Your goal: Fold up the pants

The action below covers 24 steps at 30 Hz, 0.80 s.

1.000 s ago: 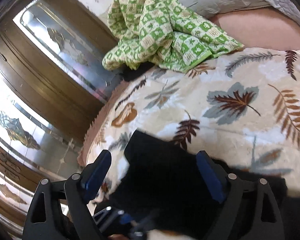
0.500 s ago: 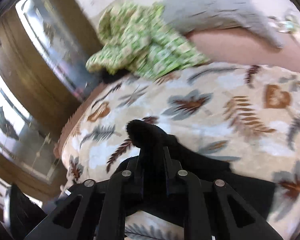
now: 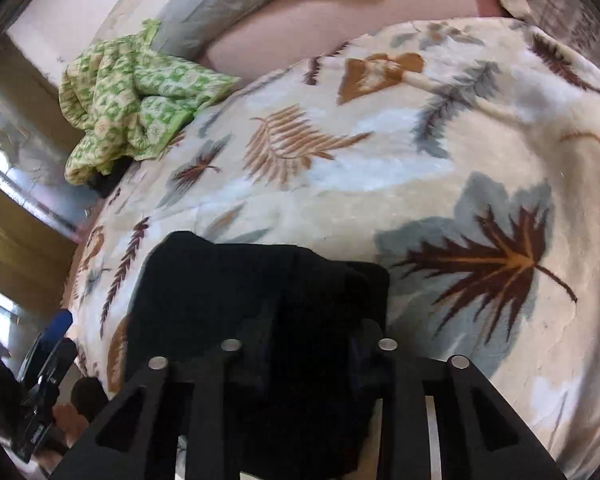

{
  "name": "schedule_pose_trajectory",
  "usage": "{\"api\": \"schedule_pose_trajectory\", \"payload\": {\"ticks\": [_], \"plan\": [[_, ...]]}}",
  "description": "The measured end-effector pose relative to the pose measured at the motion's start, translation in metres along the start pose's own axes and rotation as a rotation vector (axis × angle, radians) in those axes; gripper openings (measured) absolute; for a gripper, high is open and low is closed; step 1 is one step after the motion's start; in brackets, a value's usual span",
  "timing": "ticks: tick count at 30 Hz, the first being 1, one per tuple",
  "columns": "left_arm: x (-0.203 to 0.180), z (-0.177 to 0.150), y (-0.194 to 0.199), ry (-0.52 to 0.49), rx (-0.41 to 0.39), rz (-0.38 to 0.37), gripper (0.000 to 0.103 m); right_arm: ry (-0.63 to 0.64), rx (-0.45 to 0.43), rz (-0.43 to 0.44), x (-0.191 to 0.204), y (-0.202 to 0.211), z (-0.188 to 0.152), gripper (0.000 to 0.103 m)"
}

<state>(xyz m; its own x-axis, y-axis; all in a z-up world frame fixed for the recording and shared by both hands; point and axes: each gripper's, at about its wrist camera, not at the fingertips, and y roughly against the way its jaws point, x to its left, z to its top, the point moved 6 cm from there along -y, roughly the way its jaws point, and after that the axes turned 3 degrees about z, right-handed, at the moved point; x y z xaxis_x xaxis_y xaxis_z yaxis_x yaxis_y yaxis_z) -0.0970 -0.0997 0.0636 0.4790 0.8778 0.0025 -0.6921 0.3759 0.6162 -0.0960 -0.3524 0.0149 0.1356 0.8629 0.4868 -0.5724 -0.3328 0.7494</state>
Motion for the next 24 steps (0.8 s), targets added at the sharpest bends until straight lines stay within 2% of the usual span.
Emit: {"api": "schedule_pose_trajectory", "payload": {"ticks": [1, 2, 4, 5, 7, 10, 12, 13, 16, 18, 20, 22, 24], "plan": [[-0.003, 0.001, 0.000, -0.007, -0.002, -0.001, 0.065, 0.022, -0.057, -0.070, -0.002, 0.017, 0.006, 0.049], [-0.005, 0.002, -0.002, -0.011, -0.003, -0.001, 0.065, 0.055, -0.103, -0.135, -0.003, 0.031, 0.010, 0.057], [-0.011, 0.007, -0.010, -0.023, 0.005, -0.005, 0.065, 0.090, -0.142, -0.166, 0.000, 0.049, 0.016, 0.057], [-0.014, 0.008, -0.014, -0.028, 0.009, -0.005, 0.065, 0.088, -0.142, -0.141, 0.001, 0.054, 0.018, 0.057], [-0.023, 0.011, -0.025, -0.040, 0.025, -0.009, 0.065, 0.072, -0.099, -0.102, 0.001, 0.047, 0.017, 0.062], [-0.038, 0.007, -0.040, -0.054, 0.064, -0.019, 0.065, 0.069, -0.021, -0.119, -0.001, 0.019, 0.010, 0.062], [-0.044, 0.001, -0.054, -0.058, 0.103, -0.006, 0.065, 0.096, 0.008, -0.101, 0.002, 0.005, 0.004, 0.037], [-0.045, -0.003, -0.061, -0.051, 0.127, -0.001, 0.065, 0.113, 0.011, -0.126, 0.003, -0.001, 0.005, 0.026], [-0.045, -0.005, -0.071, -0.028, 0.123, 0.045, 0.066, 0.153, -0.044, -0.136, 0.011, -0.006, 0.023, 0.008], [-0.047, -0.003, -0.071, -0.022, 0.124, 0.039, 0.067, 0.180, -0.043, -0.173, 0.008, -0.010, 0.029, 0.006], [-0.050, -0.005, -0.069, -0.039, 0.116, 0.036, 0.068, 0.186, 0.002, -0.193, 0.001, -0.016, 0.024, 0.005], [-0.049, -0.007, -0.068, -0.048, 0.117, 0.036, 0.069, 0.185, 0.004, -0.226, -0.004, -0.010, 0.017, 0.012], [-0.044, -0.005, -0.065, -0.020, 0.125, 0.019, 0.069, 0.173, -0.019, -0.216, -0.002, 0.003, 0.016, 0.016]]}}
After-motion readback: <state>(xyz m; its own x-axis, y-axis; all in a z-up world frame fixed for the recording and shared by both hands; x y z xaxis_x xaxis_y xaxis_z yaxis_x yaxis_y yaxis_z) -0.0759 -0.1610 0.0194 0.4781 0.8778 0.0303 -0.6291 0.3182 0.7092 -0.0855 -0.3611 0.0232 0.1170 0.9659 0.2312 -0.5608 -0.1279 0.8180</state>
